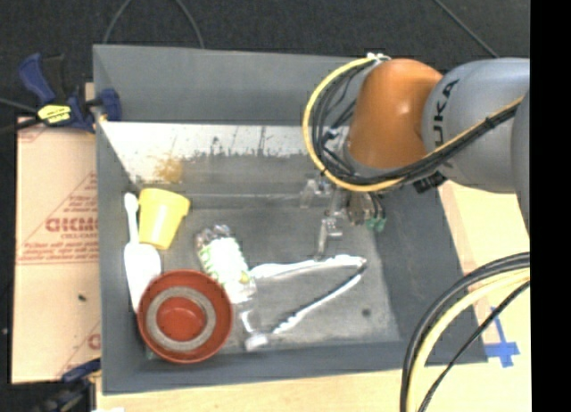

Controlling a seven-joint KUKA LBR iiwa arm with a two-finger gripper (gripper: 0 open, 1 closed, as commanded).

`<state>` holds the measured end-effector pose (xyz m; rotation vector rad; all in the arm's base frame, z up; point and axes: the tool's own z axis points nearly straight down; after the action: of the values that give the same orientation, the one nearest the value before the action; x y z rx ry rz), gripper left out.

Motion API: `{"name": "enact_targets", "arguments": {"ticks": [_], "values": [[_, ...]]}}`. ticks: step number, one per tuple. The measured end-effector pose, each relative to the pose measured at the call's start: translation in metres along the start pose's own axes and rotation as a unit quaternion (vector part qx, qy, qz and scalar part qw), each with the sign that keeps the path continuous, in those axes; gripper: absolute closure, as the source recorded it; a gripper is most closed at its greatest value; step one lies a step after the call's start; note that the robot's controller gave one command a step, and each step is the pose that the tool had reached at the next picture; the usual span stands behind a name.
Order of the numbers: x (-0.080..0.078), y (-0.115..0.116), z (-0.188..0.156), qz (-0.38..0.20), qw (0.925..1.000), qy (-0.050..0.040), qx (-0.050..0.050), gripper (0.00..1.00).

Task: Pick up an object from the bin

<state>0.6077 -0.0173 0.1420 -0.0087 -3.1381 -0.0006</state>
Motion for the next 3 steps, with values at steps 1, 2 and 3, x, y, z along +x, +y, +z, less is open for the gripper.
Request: {"name": "enact_targets", "arguments": {"ticks": [1,2,3], "values": [[-0.002,0.0,-0.004,0.0,1.0,-0.0038,0.0,0.0],[0.008,-0.044,0.072,-0.077,0.997,-0.0034,0.001,0.0],[0.019,-0.038,0.012,-0.224,0.9745,-0.0112,0.003,0.0]]}}
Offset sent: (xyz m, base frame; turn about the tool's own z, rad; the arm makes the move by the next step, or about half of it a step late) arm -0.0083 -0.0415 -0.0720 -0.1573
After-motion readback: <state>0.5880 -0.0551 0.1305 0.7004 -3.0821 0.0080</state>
